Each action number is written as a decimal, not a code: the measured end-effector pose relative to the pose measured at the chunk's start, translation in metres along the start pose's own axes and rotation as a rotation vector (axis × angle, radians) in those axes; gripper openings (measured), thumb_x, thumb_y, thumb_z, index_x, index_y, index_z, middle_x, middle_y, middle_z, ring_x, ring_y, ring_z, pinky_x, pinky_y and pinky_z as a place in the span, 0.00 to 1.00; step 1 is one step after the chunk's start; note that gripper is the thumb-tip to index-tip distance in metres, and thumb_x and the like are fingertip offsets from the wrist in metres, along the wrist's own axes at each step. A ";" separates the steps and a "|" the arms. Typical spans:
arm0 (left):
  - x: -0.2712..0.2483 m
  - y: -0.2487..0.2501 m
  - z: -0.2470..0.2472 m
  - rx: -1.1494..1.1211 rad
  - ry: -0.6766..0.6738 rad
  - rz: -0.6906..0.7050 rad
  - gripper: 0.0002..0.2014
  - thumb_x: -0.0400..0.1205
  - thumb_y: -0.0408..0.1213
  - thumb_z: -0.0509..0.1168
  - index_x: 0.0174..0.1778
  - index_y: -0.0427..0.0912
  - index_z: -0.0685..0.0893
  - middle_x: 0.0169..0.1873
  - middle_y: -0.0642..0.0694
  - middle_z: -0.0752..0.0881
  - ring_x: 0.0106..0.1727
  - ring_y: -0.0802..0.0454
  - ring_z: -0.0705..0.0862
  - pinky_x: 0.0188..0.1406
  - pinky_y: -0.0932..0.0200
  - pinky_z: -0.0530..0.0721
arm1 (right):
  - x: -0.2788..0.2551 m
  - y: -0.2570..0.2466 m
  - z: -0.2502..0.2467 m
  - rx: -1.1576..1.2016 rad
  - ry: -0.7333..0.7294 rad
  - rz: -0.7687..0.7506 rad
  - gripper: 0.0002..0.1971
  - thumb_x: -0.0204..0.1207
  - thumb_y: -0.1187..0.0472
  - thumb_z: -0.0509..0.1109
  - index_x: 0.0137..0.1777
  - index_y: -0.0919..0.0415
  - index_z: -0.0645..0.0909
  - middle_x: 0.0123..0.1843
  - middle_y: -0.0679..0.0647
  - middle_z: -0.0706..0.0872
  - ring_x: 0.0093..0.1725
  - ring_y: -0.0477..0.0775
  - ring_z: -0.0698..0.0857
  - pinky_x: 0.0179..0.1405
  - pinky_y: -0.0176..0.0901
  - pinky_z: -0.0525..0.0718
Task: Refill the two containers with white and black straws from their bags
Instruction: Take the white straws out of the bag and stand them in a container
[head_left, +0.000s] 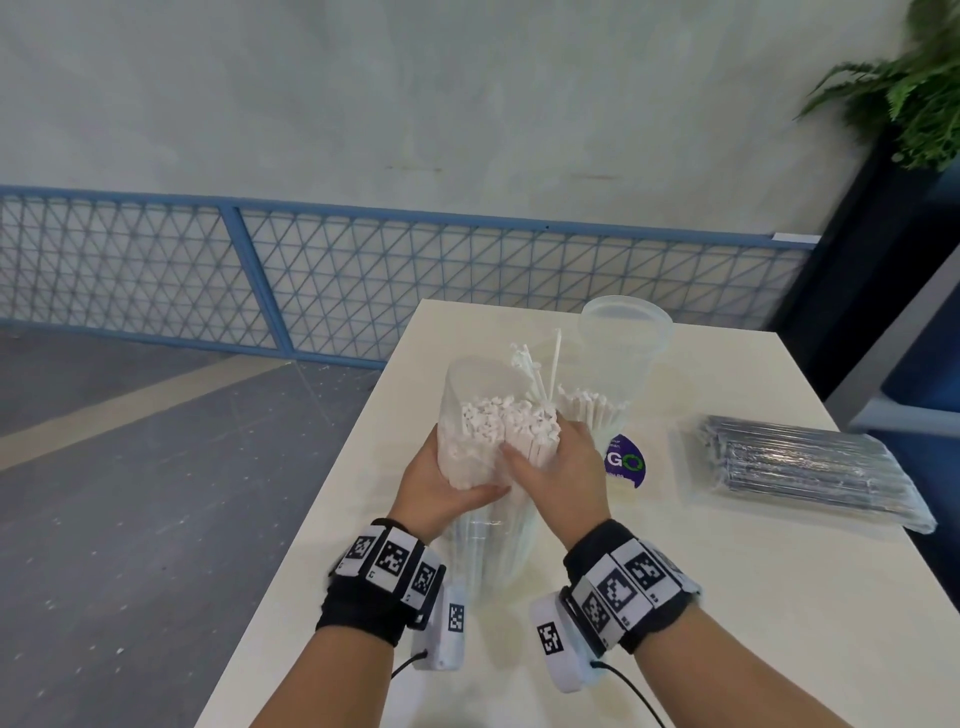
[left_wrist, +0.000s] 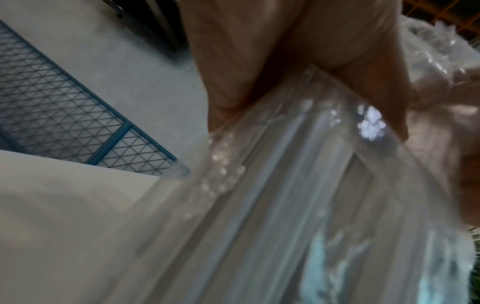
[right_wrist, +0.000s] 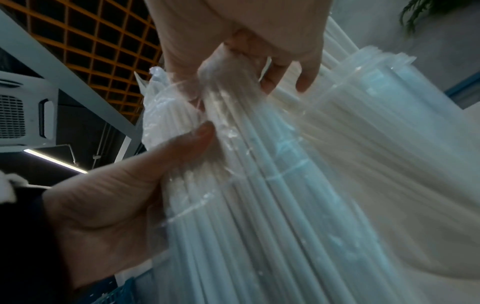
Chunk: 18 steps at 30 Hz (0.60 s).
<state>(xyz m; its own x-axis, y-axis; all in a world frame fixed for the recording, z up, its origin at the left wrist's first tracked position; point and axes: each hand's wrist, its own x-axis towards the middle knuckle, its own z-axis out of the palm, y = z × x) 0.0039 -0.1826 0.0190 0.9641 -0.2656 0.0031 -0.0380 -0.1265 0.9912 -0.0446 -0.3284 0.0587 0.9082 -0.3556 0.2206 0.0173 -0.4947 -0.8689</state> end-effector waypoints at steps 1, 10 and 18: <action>0.000 0.000 0.001 0.012 -0.002 0.000 0.43 0.54 0.44 0.84 0.66 0.51 0.76 0.60 0.52 0.86 0.63 0.55 0.84 0.64 0.47 0.82 | 0.001 -0.001 -0.001 0.002 0.028 -0.013 0.24 0.68 0.53 0.76 0.63 0.59 0.79 0.52 0.51 0.75 0.62 0.55 0.76 0.64 0.44 0.73; 0.002 0.006 0.007 0.141 0.033 -0.007 0.31 0.59 0.34 0.84 0.55 0.50 0.77 0.48 0.57 0.85 0.53 0.58 0.84 0.49 0.66 0.80 | 0.036 -0.040 -0.043 0.414 0.225 -0.080 0.10 0.74 0.60 0.71 0.54 0.60 0.78 0.43 0.48 0.86 0.44 0.44 0.85 0.47 0.46 0.84; 0.004 0.004 0.008 0.066 0.055 -0.038 0.37 0.52 0.42 0.84 0.58 0.48 0.80 0.51 0.51 0.88 0.55 0.52 0.86 0.57 0.51 0.84 | 0.020 -0.009 -0.034 0.341 -0.182 -0.029 0.26 0.63 0.62 0.81 0.59 0.51 0.74 0.50 0.39 0.84 0.50 0.37 0.84 0.44 0.23 0.82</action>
<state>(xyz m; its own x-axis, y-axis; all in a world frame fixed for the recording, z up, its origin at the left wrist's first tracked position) 0.0054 -0.1915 0.0217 0.9782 -0.2063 -0.0254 -0.0164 -0.1984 0.9800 -0.0410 -0.3579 0.0860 0.9642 -0.1838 0.1913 0.1541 -0.1993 -0.9678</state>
